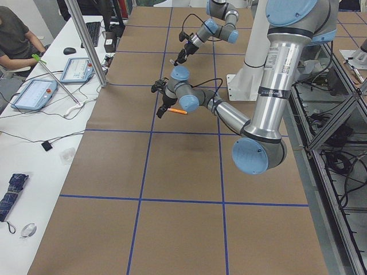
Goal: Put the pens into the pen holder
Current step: 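Lift the purple marker with the right gripper and drop it into the cup, then grasp the orange marker with the left gripper while the right arm withdraws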
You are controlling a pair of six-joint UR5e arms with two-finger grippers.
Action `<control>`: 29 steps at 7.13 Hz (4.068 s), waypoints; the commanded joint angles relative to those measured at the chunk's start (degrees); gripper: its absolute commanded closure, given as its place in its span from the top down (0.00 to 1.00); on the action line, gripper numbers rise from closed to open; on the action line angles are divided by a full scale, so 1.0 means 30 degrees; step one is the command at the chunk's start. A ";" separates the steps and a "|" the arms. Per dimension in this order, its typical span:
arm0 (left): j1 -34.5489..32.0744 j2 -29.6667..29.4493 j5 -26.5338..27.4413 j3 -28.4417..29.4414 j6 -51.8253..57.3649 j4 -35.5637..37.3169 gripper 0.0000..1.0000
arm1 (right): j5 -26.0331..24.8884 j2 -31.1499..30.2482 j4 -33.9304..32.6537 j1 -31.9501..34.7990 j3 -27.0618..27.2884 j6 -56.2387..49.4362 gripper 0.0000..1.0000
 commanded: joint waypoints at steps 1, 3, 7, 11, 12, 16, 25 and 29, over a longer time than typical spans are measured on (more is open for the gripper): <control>-0.0006 0.0000 -0.0001 -0.0040 -0.0067 0.0000 0.99 | -0.0343 -0.0052 0.0035 -0.0163 -0.0253 -0.0722 0.00; 0.0023 0.0000 -0.0001 -0.0069 -0.0126 0.0000 0.99 | -0.0490 -0.0082 0.0094 -0.0252 -0.0108 -0.0692 1.00; 0.0169 -0.0989 0.0028 0.1123 -0.0272 0.0322 0.99 | -0.0314 -0.2477 0.2173 0.0068 0.1761 -0.1570 1.00; 0.0228 -0.5402 -0.2917 0.3269 -0.0392 0.5562 0.97 | 0.7128 -0.6401 0.2145 0.5209 0.2647 -0.1660 1.00; 0.0315 -0.6377 -0.3017 0.3967 -0.0361 0.6407 0.97 | 0.9273 -0.7281 0.2116 0.6589 0.2618 -0.1922 1.00; 0.1459 -0.7179 -0.5786 0.6199 -0.0361 0.6794 0.97 | 1.6078 -1.0362 0.2086 1.1427 0.2064 -0.7627 1.00; 0.1780 -0.7998 -0.5890 0.7927 -0.1123 0.7031 0.77 | 1.9256 -1.0835 0.2115 1.4074 0.0801 -1.0275 1.00; 0.1781 -0.8027 -0.6006 0.7958 -0.1094 0.7060 0.00 | 1.9314 -1.0806 0.2116 1.4162 0.0772 -1.0275 1.00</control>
